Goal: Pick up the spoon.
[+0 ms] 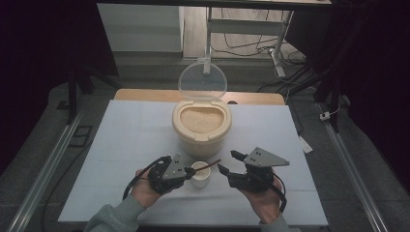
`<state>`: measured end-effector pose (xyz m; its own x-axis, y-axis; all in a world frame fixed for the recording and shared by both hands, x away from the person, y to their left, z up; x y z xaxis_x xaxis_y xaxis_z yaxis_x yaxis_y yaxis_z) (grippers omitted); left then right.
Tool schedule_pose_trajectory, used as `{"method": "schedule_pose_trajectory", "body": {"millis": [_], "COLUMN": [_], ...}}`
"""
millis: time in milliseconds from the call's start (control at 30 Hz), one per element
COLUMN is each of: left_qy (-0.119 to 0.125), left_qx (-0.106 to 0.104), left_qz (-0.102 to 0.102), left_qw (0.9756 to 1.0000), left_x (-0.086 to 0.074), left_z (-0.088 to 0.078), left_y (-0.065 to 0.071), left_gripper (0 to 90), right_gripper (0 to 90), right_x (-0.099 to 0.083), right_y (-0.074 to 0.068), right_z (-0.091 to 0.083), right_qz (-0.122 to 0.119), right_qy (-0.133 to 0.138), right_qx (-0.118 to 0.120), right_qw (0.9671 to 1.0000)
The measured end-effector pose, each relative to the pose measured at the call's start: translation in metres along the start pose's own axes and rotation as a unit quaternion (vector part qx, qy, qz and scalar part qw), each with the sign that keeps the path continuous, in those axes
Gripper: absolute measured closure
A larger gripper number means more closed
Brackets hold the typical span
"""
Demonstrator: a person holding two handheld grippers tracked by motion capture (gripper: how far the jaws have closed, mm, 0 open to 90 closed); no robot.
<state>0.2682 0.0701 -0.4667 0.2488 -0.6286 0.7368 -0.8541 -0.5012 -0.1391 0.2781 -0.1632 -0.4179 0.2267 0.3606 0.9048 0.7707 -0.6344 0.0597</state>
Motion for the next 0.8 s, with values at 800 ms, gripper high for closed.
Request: {"method": "schedule_pose_trajectory", "body": {"millis": [800], "left_qy": [0.037], "left_qx": [0.069], "left_qz": [0.002], "left_qw": [0.9969], "left_x": [0.010], "left_z": [0.006], "left_y": [0.006], "left_gripper": [83.0], "right_gripper": [30.5], "right_x": [-0.011], "right_y": [-0.004], "right_z": [0.012], "right_qz": [0.140], "right_qy": [0.046], "right_qx": [-0.043], "right_qw": [0.9882]}}
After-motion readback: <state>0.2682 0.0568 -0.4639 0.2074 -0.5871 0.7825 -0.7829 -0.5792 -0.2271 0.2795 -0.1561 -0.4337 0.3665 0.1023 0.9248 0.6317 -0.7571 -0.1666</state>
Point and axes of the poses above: each handheld gripper's, and its own axes: z roughly forward along the jaws, x roughly out of its top, y roughly to its right, the point moved 3 cm from there along z, roughly forward along the jaws, and after that the axes turned 3 degrees about -z, right-handed, at the moved point
